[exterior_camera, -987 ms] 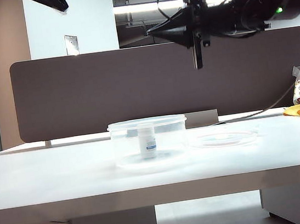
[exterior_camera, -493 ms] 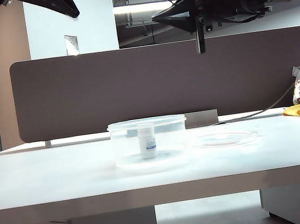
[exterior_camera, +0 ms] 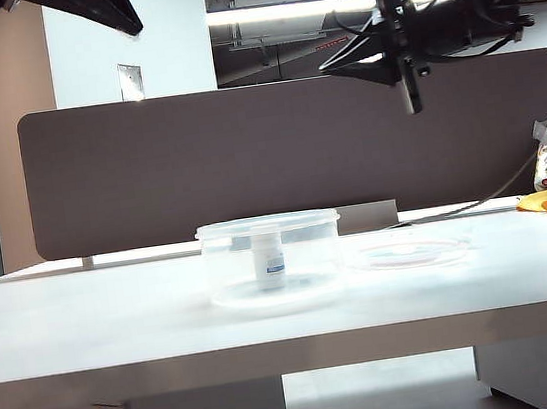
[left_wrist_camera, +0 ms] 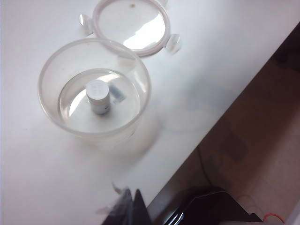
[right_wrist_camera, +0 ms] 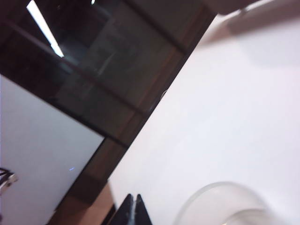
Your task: Remove the lid of the round box, pick up the small white medicine bottle inside, and place it on the table.
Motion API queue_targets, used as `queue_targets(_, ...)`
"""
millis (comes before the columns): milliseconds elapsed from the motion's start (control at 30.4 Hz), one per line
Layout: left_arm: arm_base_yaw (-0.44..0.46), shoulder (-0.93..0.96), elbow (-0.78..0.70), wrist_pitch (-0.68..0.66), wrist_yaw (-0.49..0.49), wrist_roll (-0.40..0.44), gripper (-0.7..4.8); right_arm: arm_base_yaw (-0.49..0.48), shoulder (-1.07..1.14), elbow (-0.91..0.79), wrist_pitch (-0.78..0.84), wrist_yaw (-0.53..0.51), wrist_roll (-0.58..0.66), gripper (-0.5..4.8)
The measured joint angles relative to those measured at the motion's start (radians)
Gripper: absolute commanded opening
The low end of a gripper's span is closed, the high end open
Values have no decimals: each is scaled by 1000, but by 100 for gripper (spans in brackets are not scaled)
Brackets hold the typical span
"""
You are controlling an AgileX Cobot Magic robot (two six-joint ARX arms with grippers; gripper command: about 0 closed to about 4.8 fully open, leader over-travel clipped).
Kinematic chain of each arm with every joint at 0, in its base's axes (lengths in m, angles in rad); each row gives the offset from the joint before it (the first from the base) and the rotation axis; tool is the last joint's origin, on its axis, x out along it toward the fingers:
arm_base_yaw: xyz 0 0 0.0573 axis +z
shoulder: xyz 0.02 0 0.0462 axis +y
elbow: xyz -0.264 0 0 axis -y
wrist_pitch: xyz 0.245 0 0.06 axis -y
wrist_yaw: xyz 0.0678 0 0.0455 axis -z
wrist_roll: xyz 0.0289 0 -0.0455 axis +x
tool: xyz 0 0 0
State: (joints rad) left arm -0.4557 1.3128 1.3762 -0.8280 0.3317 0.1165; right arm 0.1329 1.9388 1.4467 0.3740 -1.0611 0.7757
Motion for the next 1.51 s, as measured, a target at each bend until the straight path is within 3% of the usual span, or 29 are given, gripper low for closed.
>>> queue_targets(99, 0, 0, 0, 0, -20, 1, -6, -19, 0, 0, -18, 60, -82, -9)
queue_targets(395, 0, 0, 0, -41, -61, 2, -6, -50, 0, 0, -77, 304, -575, -9)
queue_targets(526, 0, 0, 0, -47, -96, 3, -6, -48, -5, 3, -150, 456, -757, -9)
queue_targets(625, 0, 0, 0, -46, -108, 3, -6, -48, -16, 3, -267, 665, -842, -9)
queue_targets(723, 0, 0, 0, -47, -109, 3, -6, -50, -34, 3, -332, 727, -856, -9)
queue_targets(1250, 0, 0, 0, -43, -109, 8, -6, 110, -320, 2, -810, 755, -901, -9)
queue_targets(1513, 0, 12, 0, 60, -71, 8, -6, 219, -471, 3, -988, 752, -901, -9)
